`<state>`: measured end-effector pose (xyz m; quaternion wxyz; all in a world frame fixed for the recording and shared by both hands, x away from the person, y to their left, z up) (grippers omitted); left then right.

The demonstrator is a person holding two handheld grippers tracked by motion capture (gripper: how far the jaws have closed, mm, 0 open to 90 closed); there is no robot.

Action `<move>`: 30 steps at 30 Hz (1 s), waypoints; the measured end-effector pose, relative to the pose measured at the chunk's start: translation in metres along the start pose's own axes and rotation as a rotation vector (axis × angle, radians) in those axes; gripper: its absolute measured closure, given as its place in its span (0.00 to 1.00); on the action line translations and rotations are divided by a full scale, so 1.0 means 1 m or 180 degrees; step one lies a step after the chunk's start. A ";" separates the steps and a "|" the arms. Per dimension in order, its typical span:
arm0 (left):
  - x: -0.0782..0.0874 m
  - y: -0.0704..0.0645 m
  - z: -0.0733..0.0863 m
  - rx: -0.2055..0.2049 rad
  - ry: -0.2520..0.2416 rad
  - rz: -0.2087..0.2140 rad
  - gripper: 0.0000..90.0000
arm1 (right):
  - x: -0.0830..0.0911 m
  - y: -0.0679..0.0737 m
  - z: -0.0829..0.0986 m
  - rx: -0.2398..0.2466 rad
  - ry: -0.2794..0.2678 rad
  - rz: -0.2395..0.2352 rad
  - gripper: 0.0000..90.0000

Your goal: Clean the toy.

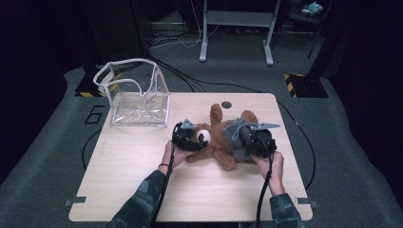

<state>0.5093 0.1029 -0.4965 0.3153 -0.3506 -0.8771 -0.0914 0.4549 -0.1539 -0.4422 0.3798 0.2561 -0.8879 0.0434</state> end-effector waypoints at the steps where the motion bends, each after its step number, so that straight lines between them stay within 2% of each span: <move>1: 0.000 0.000 0.000 0.0013 0.0001 0.0000 0.42 | 0.000 0.006 -0.004 0.0088 -0.0034 -0.0028 0.82; 3: 0.000 0.001 -0.001 0.0018 0.0011 0.0001 0.42 | -0.004 0.019 -0.011 0.0184 -0.0071 -0.0129 0.81; 7: -0.001 0.002 -0.002 0.0031 0.0041 0.0025 0.42 | -0.022 0.043 -0.022 0.0337 0.0015 -0.0197 0.81; 10: -0.001 0.004 -0.003 0.0057 0.0074 0.0048 0.42 | -0.037 0.048 -0.022 0.0352 0.0100 -0.0188 0.81; 13: -0.002 0.004 -0.003 0.0054 0.0064 0.0052 0.42 | -0.042 0.045 -0.019 0.0310 0.0103 -0.0193 0.81; 17: -0.002 0.004 -0.003 0.0053 0.0066 0.0059 0.42 | -0.038 0.034 -0.011 0.0212 0.0118 -0.0202 0.82; 24: -0.003 0.005 -0.002 0.0071 0.0043 0.0083 0.42 | -0.032 0.008 0.024 -0.0030 0.0202 -0.0088 0.82; 27: -0.003 0.005 -0.002 0.0075 0.0041 0.0090 0.42 | -0.030 0.004 0.032 -0.0060 0.0317 -0.0058 0.82; 30: -0.003 0.006 -0.002 0.0095 0.0023 0.0093 0.42 | -0.019 0.003 0.026 -0.0027 0.0300 -0.0107 0.82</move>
Point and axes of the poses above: each handheld gripper's, and its own axes: x roughly backward along the jaws, z roughly out of its underside, y roughly to its left, the point moved 3 cm from there along -x, roughly forward along the jaws, and after that the axes turned 7 degrees about -z, right-handed, at the moved point
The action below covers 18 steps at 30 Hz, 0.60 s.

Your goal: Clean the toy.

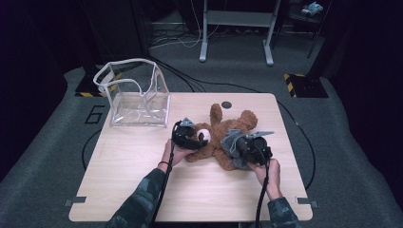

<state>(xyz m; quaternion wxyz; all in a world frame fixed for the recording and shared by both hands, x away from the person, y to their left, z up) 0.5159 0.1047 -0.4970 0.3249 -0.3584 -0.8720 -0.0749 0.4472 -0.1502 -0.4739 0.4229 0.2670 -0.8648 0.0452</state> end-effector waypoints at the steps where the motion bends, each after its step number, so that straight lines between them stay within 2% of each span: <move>1: 0.000 0.000 0.000 0.0003 0.0000 0.0005 0.42 | 0.006 0.000 -0.004 0.0011 -0.0066 -0.0015 0.82; 3: 0.000 0.000 0.000 -0.0001 0.0000 0.0005 0.42 | 0.020 -0.001 -0.013 0.0024 -0.0215 0.0026 0.82; 5: 0.000 0.000 0.000 -0.0007 0.0003 0.0002 0.42 | 0.033 -0.005 -0.025 0.0014 -0.0330 0.0175 0.82; 7: 0.000 0.000 0.000 -0.0009 0.0002 -0.0001 0.42 | 0.037 -0.010 -0.034 0.0012 -0.0388 0.0299 0.82; 9: 0.000 0.000 0.000 -0.0009 0.0004 -0.0004 0.42 | 0.037 -0.018 -0.042 -0.0034 -0.0431 0.0346 0.81; 10: 0.000 0.000 0.000 -0.0009 0.0004 -0.0004 0.42 | 0.034 -0.023 -0.046 -0.0046 -0.0431 0.0415 0.82; 14: 0.000 0.000 0.000 -0.0009 0.0003 -0.0003 0.42 | 0.016 -0.030 -0.049 -0.0135 -0.0340 0.0472 0.81; 15: 0.000 0.000 0.000 -0.0010 0.0004 -0.0002 0.42 | 0.010 -0.034 -0.048 -0.0130 -0.0307 0.0476 0.81; 18: 0.000 -0.001 0.000 -0.0020 0.0024 -0.0002 0.42 | -0.005 -0.043 -0.044 -0.0243 -0.0248 0.0457 0.81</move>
Point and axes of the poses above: each handheld gripper's, and its own axes: x roughly backward along the jaws, z roughly out of its underside, y roughly to its left, the point moved 3 cm from there along -x, roughly forward along the jaws, and after that the axes turned 7 degrees about -z, right-handed, at the moved point
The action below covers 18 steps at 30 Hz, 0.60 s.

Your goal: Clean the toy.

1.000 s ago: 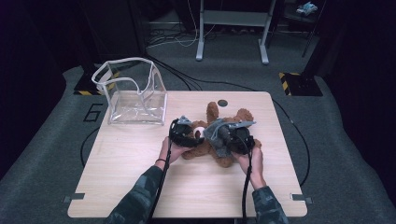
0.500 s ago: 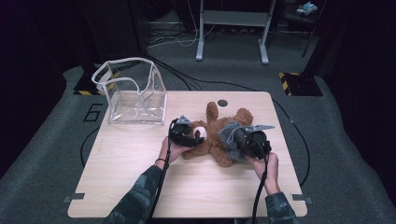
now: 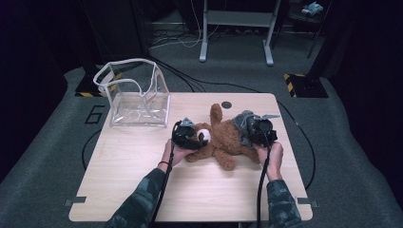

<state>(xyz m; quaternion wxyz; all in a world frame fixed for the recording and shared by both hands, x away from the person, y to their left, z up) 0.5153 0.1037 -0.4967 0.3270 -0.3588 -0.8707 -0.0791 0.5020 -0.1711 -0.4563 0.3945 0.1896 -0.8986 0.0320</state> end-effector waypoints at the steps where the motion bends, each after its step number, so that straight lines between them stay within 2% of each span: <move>1: 0.000 0.000 0.000 -0.0003 -0.0001 0.0001 0.42 | -0.003 -0.002 0.002 -0.0031 0.0005 -0.0004 0.81; 9: 0.000 -0.001 0.000 0.0037 0.0006 0.0021 0.42 | -0.022 -0.024 0.019 -0.0151 0.0253 0.0223 0.82; 12: 0.000 -0.002 0.000 0.0035 0.0007 0.0018 0.42 | -0.026 -0.029 0.023 -0.0185 0.0401 0.0287 0.82; 15: 0.000 0.000 0.000 0.0010 -0.0014 -0.0003 0.42 | -0.028 -0.036 0.029 -0.0134 0.0655 0.0416 0.82; 16: 0.000 0.000 0.000 0.0013 -0.0019 0.0002 0.42 | -0.026 -0.039 0.031 -0.0130 0.0683 0.0431 0.82; 18: 0.000 0.000 0.000 0.0012 -0.0023 0.0004 0.42 | -0.018 -0.045 0.033 -0.0246 0.0577 0.0358 0.82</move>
Point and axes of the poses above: each handheld gripper's, and its own axes: x roughly backward along the jaws, z roughly out of its underside, y roughly to its left, the point moved 3 cm from there along -x, roughly forward along the jaws, and after that the axes turned 7 degrees about -z, right-handed, at the moved point
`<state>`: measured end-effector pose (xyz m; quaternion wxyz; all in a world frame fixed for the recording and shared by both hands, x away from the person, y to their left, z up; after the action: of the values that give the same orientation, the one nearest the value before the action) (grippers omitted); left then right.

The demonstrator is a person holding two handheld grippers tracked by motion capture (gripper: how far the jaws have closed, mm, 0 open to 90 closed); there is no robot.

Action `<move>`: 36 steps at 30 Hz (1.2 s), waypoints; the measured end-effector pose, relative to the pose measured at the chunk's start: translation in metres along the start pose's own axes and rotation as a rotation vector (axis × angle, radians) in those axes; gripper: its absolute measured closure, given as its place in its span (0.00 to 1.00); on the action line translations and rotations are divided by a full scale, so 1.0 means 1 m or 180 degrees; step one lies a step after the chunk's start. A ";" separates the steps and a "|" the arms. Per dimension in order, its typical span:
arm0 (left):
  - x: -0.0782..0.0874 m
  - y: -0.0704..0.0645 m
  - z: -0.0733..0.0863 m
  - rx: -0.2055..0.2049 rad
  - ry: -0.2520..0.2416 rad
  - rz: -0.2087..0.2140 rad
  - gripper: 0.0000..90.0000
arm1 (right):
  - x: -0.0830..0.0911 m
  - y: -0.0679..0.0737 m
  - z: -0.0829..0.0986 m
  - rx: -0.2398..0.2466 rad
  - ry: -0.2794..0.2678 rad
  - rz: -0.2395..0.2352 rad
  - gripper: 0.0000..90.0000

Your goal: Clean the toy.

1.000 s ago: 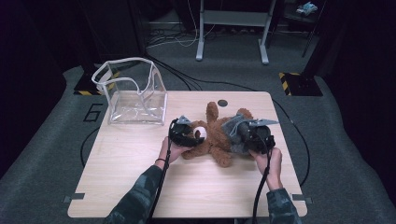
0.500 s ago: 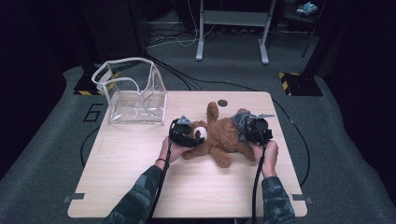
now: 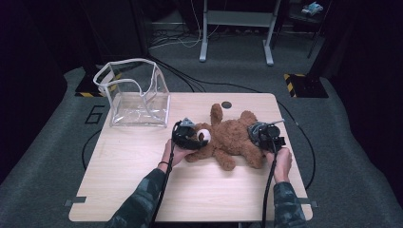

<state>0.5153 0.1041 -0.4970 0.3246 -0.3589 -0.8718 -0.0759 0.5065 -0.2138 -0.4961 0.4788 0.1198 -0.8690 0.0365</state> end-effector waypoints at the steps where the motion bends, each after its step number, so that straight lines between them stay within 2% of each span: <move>1: 0.000 0.000 0.000 -0.0001 0.0001 0.0000 0.42 | 0.006 -0.003 0.001 -0.0105 -0.0096 -0.0039 0.82; 3: 0.000 0.000 0.000 0.0000 0.0001 -0.0004 0.42 | 0.021 -0.007 0.000 -0.0186 -0.0325 -0.0153 0.82; 4: 0.000 0.000 0.000 0.0001 0.0001 -0.0006 0.42 | 0.031 -0.008 -0.002 -0.0223 -0.0481 -0.0258 0.82; 5: 0.000 0.000 0.000 0.0003 0.0000 -0.0008 0.42 | 0.037 -0.007 -0.003 -0.0254 -0.0553 -0.0306 0.82; 7: 0.000 0.000 0.000 0.0000 0.0010 -0.0009 0.42 | 0.046 -0.004 -0.007 -0.0211 -0.0739 -0.0477 0.82; 9: 0.000 0.000 0.000 0.0000 0.0010 -0.0013 0.42 | 0.052 0.004 -0.013 -0.0119 -0.0839 -0.0557 0.81; 11: 0.000 0.000 0.000 -0.0011 0.0012 -0.0018 0.42 | 0.051 0.015 -0.018 -0.0027 -0.0856 -0.0612 0.81; 13: 0.000 -0.001 0.000 -0.0015 0.0011 -0.0026 0.42 | 0.044 0.023 -0.021 0.0032 -0.0793 -0.0630 0.81; 15: 0.000 -0.001 0.000 -0.0014 0.0011 -0.0025 0.42 | 0.032 0.031 -0.023 0.0038 -0.0666 -0.0571 0.81; 16: 0.000 -0.001 0.000 -0.0016 0.0015 -0.0023 0.42 | 0.026 0.032 -0.023 0.0090 -0.0635 -0.0548 0.81; 17: 0.000 -0.001 0.000 -0.0024 0.0029 -0.0022 0.42 | 0.021 0.033 -0.022 0.0057 -0.0588 -0.0528 0.81; 22: 0.000 -0.002 0.000 -0.0030 0.0029 -0.0026 0.42 | 0.011 0.028 -0.016 0.0015 -0.0440 -0.0406 0.82; 23: 0.000 -0.002 0.000 -0.0030 0.0030 -0.0035 0.42 | 0.007 0.022 -0.011 0.0019 -0.0289 -0.0305 0.82; 27: 0.000 -0.001 0.000 -0.0015 0.0046 -0.0003 0.42 | 0.013 0.014 -0.005 0.0052 -0.0162 -0.0135 0.81; 28: 0.000 -0.001 -0.001 -0.0014 0.0027 0.0000 0.42 | 0.018 0.012 -0.004 0.0071 -0.0170 -0.0097 0.81; 30: 0.000 0.000 -0.001 -0.0013 0.0027 -0.0002 0.42 | 0.033 0.011 -0.004 0.0056 -0.0300 -0.0093 0.81; 31: -0.001 0.000 -0.002 -0.0007 0.0035 -0.0016 0.42 | 0.043 0.012 -0.005 0.0079 -0.0423 -0.0084 0.81; 33: -0.001 0.001 -0.003 0.0009 0.0075 0.0014 0.42 | 0.054 0.017 -0.006 0.0107 -0.0553 -0.0147 0.81; 36: -0.001 0.003 -0.005 0.0043 0.0097 0.0032 0.42 | 0.071 0.036 -0.008 0.0243 -0.0717 -0.0309 0.81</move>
<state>0.5206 0.1036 -0.4942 0.3407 -0.3599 -0.8654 -0.0738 0.4680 -0.1898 -0.4298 0.3744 0.1832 -0.9084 0.0327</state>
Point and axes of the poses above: each handheld gripper's, and its own axes: x roughly backward along the jaws, z roughly out of its underside, y roughly to its left, the point moved 3 cm from there along -x, roughly forward along the jaws, and after that the axes turned 7 degrees about -z, right-handed, at the moved point
